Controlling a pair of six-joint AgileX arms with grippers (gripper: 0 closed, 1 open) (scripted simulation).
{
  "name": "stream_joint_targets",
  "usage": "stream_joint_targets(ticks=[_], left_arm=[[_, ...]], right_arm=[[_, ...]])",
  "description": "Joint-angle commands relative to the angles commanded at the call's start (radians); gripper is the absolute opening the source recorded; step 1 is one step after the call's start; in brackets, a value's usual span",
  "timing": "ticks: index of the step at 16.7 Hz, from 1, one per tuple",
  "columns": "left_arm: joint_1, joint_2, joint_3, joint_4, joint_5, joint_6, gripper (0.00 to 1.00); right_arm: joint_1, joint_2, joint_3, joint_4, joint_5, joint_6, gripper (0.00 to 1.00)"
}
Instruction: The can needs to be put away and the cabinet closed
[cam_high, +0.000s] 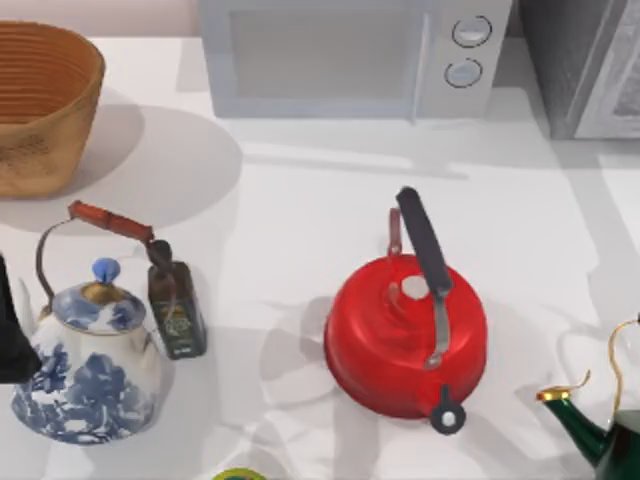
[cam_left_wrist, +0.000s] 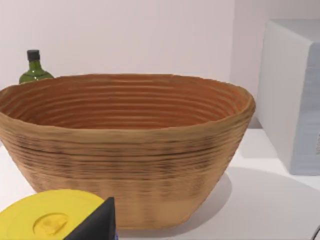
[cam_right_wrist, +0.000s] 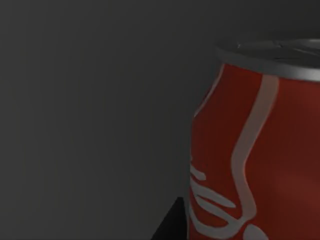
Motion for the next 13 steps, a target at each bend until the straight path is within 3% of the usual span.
stream_joint_targets(ticks=[2, 13], left_arm=[[0.0, 0.0, 0.0, 0.0, 0.0, 0.0, 1.0], [0.0, 0.0, 0.0, 0.0, 0.0, 0.0, 1.0]], right_arm=[[0.0, 0.0, 0.0, 0.0, 0.0, 0.0, 0.0], [0.0, 0.0, 0.0, 0.0, 0.0, 0.0, 0.83]])
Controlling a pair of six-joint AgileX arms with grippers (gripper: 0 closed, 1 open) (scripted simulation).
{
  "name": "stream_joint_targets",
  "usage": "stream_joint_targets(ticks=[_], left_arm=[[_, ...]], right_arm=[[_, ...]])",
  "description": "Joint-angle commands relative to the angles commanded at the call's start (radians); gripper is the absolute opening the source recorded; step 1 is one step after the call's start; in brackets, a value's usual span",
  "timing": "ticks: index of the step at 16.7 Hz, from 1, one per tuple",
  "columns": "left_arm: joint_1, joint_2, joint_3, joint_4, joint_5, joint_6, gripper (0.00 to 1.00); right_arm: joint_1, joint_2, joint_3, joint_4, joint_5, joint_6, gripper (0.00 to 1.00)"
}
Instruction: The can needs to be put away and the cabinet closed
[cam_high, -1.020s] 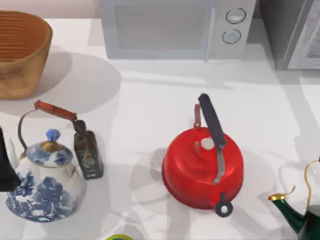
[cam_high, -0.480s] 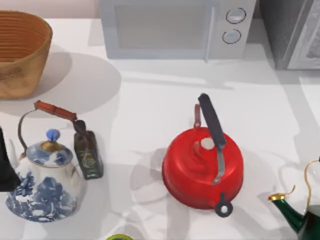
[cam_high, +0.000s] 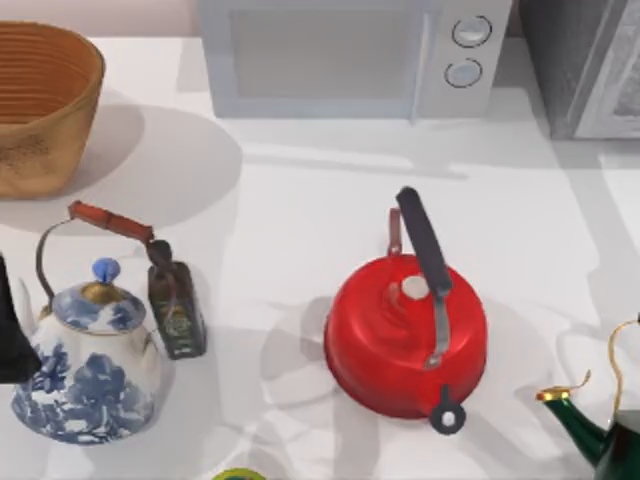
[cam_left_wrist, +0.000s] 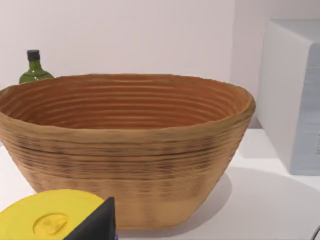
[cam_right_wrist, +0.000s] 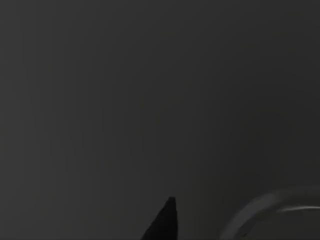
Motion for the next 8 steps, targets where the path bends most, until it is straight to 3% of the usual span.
stream_joint_targets(ticks=[2, 8], left_arm=[[0.0, 0.0, 0.0, 0.0, 0.0, 0.0, 1.0], [0.0, 0.0, 0.0, 0.0, 0.0, 0.0, 1.0]], right_arm=[[0.0, 0.0, 0.0, 0.0, 0.0, 0.0, 0.98], [0.0, 0.0, 0.0, 0.0, 0.0, 0.0, 1.0]])
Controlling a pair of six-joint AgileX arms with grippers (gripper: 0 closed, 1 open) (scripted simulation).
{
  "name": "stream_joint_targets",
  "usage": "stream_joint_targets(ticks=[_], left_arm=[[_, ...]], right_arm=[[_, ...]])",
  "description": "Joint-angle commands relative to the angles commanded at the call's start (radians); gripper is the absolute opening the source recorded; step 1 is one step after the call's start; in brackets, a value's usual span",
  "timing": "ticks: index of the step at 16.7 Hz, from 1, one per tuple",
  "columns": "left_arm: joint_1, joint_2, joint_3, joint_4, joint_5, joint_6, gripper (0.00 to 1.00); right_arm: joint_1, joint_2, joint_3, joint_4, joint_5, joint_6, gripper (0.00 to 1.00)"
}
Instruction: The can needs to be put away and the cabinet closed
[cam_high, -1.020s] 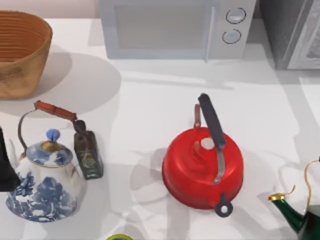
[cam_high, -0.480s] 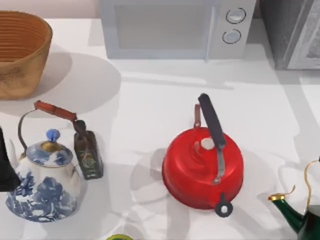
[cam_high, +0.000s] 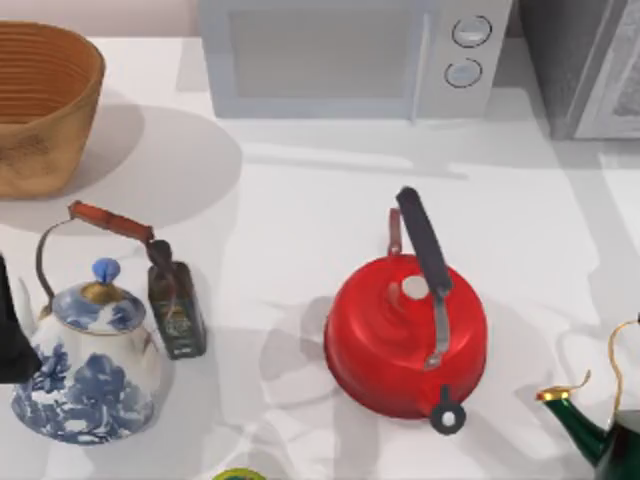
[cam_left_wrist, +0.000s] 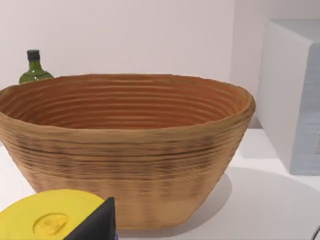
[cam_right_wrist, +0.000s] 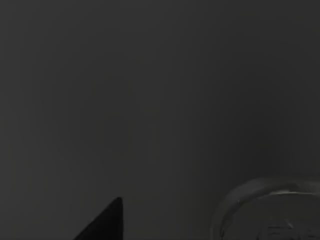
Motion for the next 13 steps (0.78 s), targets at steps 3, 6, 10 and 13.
stream_joint_targets(ticks=[3, 6, 10, 13], left_arm=[[0.0, 0.0, 0.0, 0.0, 0.0, 0.0, 1.0], [0.0, 0.0, 0.0, 0.0, 0.0, 0.0, 1.0], [0.0, 0.0, 0.0, 0.0, 0.0, 0.0, 1.0], [0.0, 0.0, 0.0, 0.0, 0.0, 0.0, 1.0]], right_arm=[[0.002, 0.0, 0.0, 0.0, 0.0, 0.0, 1.0], [-0.001, -0.018, -0.029, 0.004, 0.0, -0.001, 1.0], [-0.021, -0.125, -0.205, 0.024, 0.006, -0.006, 1.0], [-0.046, -0.262, -0.434, 0.05, 0.013, -0.009, 1.0]])
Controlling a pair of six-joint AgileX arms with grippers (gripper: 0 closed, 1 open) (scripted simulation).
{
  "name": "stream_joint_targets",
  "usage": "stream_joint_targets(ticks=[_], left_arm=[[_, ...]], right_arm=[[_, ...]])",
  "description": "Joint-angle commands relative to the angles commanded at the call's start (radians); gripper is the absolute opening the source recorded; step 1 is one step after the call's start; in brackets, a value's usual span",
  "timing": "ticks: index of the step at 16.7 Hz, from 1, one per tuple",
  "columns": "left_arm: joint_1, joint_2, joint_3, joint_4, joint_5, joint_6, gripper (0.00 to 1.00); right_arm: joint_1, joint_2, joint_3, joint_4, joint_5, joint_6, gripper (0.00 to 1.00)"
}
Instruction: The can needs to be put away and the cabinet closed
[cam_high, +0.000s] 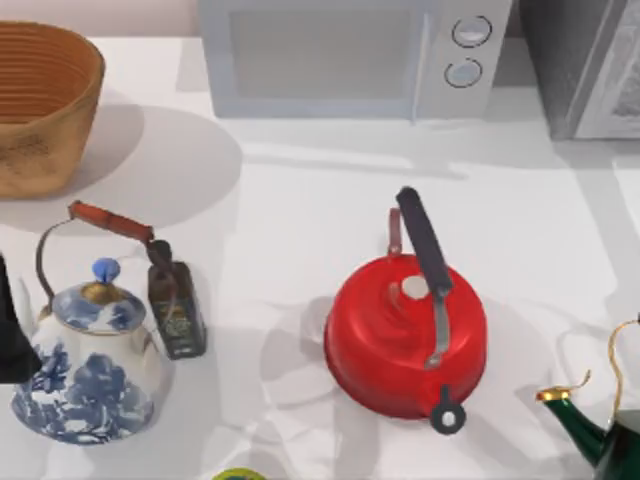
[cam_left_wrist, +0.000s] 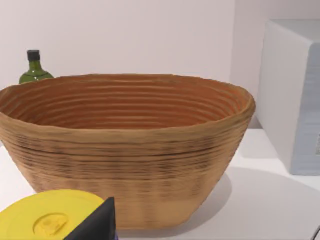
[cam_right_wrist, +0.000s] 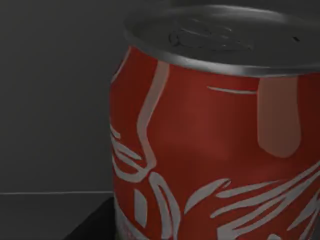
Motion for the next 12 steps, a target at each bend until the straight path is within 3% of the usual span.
stream_joint_targets(ticks=[5, 12], left_arm=[[0.0, 0.0, 0.0, 0.0, 0.0, 0.0, 1.0], [0.0, 0.0, 0.0, 0.0, 0.0, 0.0, 1.0]], right_arm=[[-0.041, -0.334, -0.514, 0.086, -0.001, -0.004, 1.0], [-0.067, -1.018, -1.474, 0.309, -0.04, -0.006, 1.0]])
